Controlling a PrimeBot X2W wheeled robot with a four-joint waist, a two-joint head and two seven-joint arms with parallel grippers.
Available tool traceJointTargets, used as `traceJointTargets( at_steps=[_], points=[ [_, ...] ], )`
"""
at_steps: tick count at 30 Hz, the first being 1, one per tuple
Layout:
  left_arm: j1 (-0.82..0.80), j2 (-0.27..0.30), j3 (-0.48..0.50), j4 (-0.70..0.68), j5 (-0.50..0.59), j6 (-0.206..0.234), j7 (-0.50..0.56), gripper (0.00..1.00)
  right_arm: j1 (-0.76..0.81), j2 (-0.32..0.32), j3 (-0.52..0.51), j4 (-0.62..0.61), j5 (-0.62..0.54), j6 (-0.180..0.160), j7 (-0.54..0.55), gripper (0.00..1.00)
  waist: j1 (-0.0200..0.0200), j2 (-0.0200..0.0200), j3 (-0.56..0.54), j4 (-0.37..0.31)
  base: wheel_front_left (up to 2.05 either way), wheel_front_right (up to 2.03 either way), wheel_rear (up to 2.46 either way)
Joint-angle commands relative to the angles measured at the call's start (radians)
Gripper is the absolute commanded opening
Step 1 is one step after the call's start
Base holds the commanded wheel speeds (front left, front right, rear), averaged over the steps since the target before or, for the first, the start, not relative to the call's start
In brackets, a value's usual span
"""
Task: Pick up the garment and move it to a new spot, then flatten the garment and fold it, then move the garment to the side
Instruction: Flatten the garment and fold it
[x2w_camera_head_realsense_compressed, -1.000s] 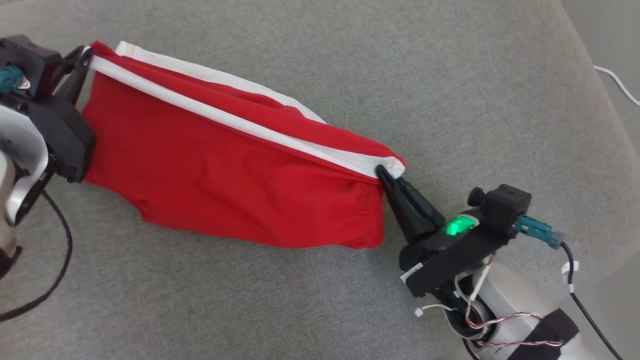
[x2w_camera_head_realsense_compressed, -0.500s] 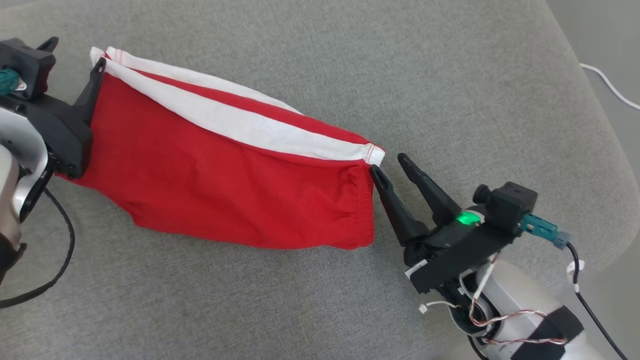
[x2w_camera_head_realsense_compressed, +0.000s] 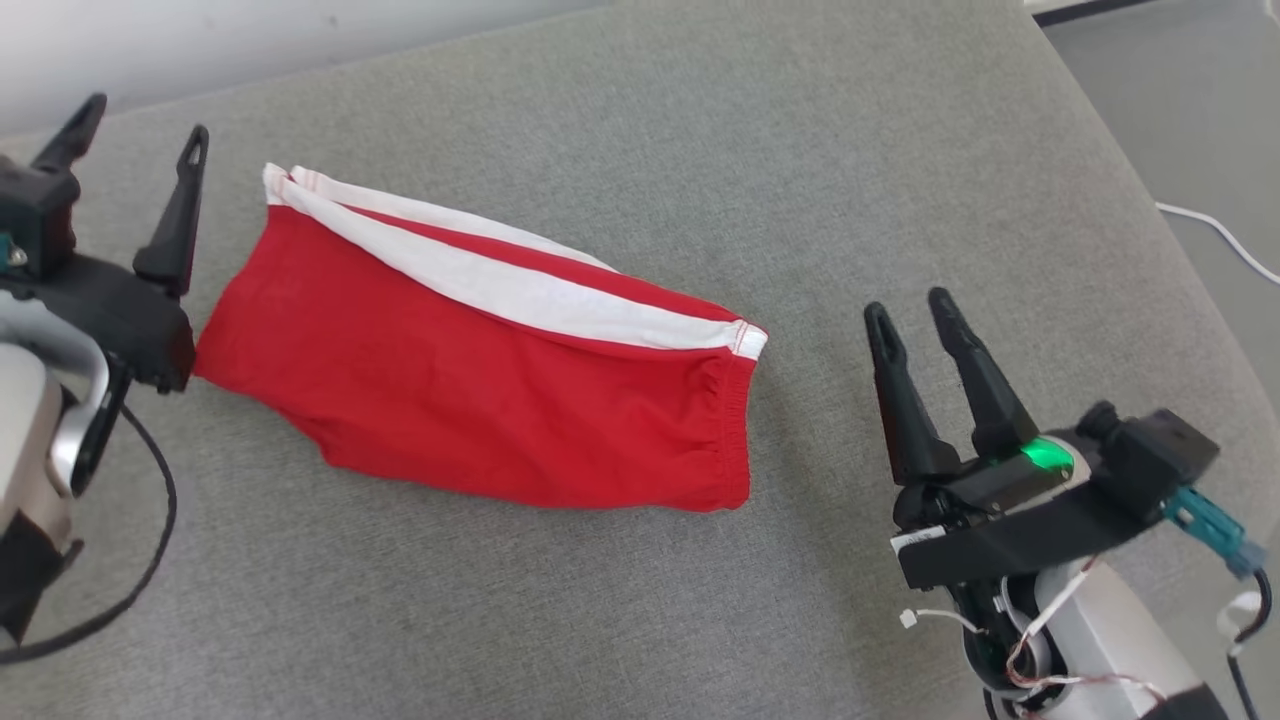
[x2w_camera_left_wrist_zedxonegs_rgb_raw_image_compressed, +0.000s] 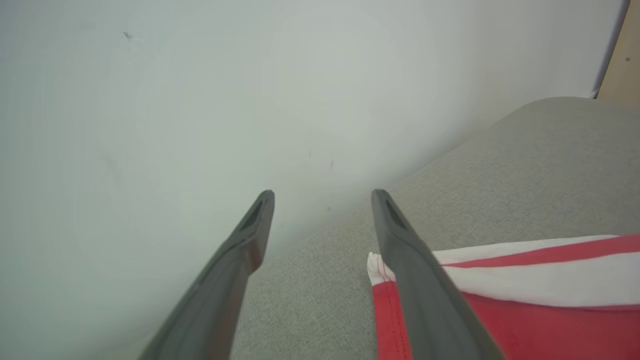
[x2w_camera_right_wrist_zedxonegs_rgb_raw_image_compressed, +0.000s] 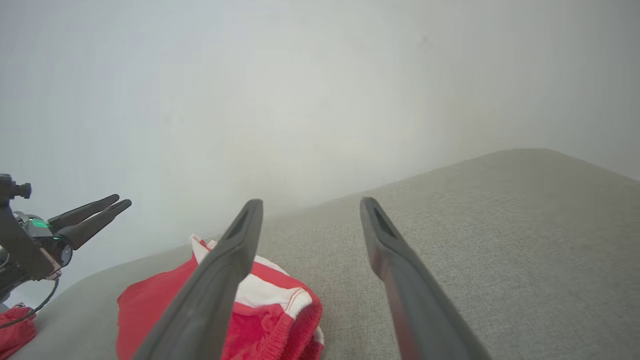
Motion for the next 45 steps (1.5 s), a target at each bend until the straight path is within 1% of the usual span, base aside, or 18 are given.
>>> traceJointTargets(
  at_steps=[1, 2, 5, 7, 10, 12, 13, 14, 17, 23, 27, 29, 33, 37, 38, 39, 41, 45],
  points=[
    [0.034, 0.003, 0.003, -0.007, -0.007, 0.004, -0.007, 1.0, 0.03, 0.029, -0.024, -0.016, -0.033, -0.002, 0.0, 1.0, 0.0001, 0.0, -0.016, 0.016, 0.0, 0.0, 0.0],
    [0.043, 0.008, 0.003, -0.008, -0.01, 0.006, -0.007, 1.0, 0.038, 0.031, -0.036, -0.028, -0.075, -0.002, 0.0, 1.0, 0.0001, 0.0, -0.017, 0.017, 0.0, 0.0, 0.0],
    [0.058, 0.014, 0.002, -0.016, -0.02, 0.006, 0.004, 1.0, 0.082, 0.085, -0.075, -0.052, -0.119, -0.002, 0.0, 1.0, 0.0001, 0.0, -0.011, 0.021, 0.0, 0.0, 0.0],
    [0.062, 0.022, -0.003, -0.02, -0.023, 0.001, 0.019, 1.0, 0.092, 0.103, -0.093, -0.068, -0.158, -0.002, 0.0, 1.0, 0.0001, 0.0, 0.001, 0.021, 0.0, 0.0, 0.0],
    [0.07, 0.034, -0.013, -0.031, -0.028, -0.004, 0.048, 1.0, 0.114, 0.139, -0.102, -0.078, -0.211, -0.002, 0.0, 1.0, 0.0001, 0.0, 0.016, 0.015, 0.0, 0.0, 0.0],
    [0.072, 0.045, -0.019, -0.036, -0.035, -0.012, 0.072, 1.0, 0.119, 0.152, -0.104, -0.083, -0.256, -0.002, 0.0, 1.0, 0.0001, 0.0, 0.024, 0.01, 0.0, 0.0, 0.0],
    [0.072, 0.045, -0.019, -0.036, -0.035, -0.012, 0.072, 1.0, 0.119, 0.152, -0.104, -0.083, -0.256, -0.002, 0.0, 1.0, 0.0001, 0.0, 0.024, 0.01, 0.0, 0.0, 0.0],
    [0.077, 0.052, -0.03, -0.042, -0.04, -0.02, 0.094, 1.0, 0.123, 0.165, -0.102, -0.083, -0.294, -0.002, 0.0, 1.0, 0.0001, 0.0, 0.03, 0.004, 0.0, 0.0, 0.0],
    [0.085, 0.059, -0.043, -0.047, -0.046, -0.028, 0.121, 1.0, 0.13, 0.176, -0.091, -0.082, -0.325, -0.002, 0.0, 1.0, 0.0001, 0.0, 0.034, -0.003, 0.0, 0.0, 0.0],
    [0.096, 0.085, -0.077, -0.069, -0.087, -0.049, 0.217, 1.0, 0.152, 0.204, -0.083, -0.049, -0.359, -0.002, 0.0, 1.0, 0.0001, 0.0, 0.036, -0.018, 0.0, 0.0, 0.0],
    [0.103, 0.097, -0.096, -0.086, -0.127, -0.054, 0.289, 1.0, 0.158, 0.215, -0.08, -0.03, -0.374, -0.002, 0.0, 1.0, 0.0001, 0.0, 0.038, -0.025, 0.0, 0.0, 0.0],
    [0.112, 0.093, -0.091, -0.092, -0.174, -0.055, 0.334, 1.0, 0.16, 0.218, -0.083, -0.024, -0.377, -0.002, 0.0, 1.0, 0.0001, 0.0, 0.038, -0.028, 0.0, 0.0, 0.0],
    [0.127, 0.106, -0.106, -0.096, -0.214, -0.056, 0.437, 1.0, 0.158, 0.221, -0.082, -0.016, -0.378, -0.002, 0.0, 1.0, 0.0001, 0.0, 0.036, -0.035, 0.0, 0.0, 0.0],
    [0.148, 0.106, -0.104, -0.102, -0.266, -0.04, 0.528, 1.0, 0.156, 0.22, -0.083, -0.013, -0.377, -0.002, 0.0, 1.0, 0.0001, 0.0, 0.033, -0.041, 0.0, 0.0, 0.0],
    [0.156, 0.103, -0.102, -0.105, -0.283, -0.039, 0.548, 0.95, 0.156, 0.219, -0.084, -0.013, -0.378, -0.002, 0.0, 1.0, 0.0001, 0.0, 0.031, -0.041, 0.0, 0.0, 0.0],
    [0.157, 0.104, -0.104, -0.114, -0.288, -0.037, 0.559, 0.34, 0.156, 0.217, -0.085, -0.014, -0.378, -0.002, 0.0, 1.0, 0.0001, 0.0, 0.03, -0.04, 0.0, 0.0, 0.0],
    [0.161, 0.108, -0.104, -0.132, -0.29, -0.032, 0.563, 0.0, 0.158, 0.215, -0.089, -0.014, -0.379, -0.002, 0.0, 1.0, 0.0001, 0.0, 0.027, -0.034, 0.0, 0.0, 0.0],
    [0.176, 0.088, -0.077, -0.167, -0.329, -0.019, 0.539, 0.0, 0.157, 0.205, -0.095, -0.016, -0.379, -0.003, 0.0, 1.0, 0.0001, 0.0, 0.014, -0.011, 0.0, 0.0, 0.0]
  ],
)
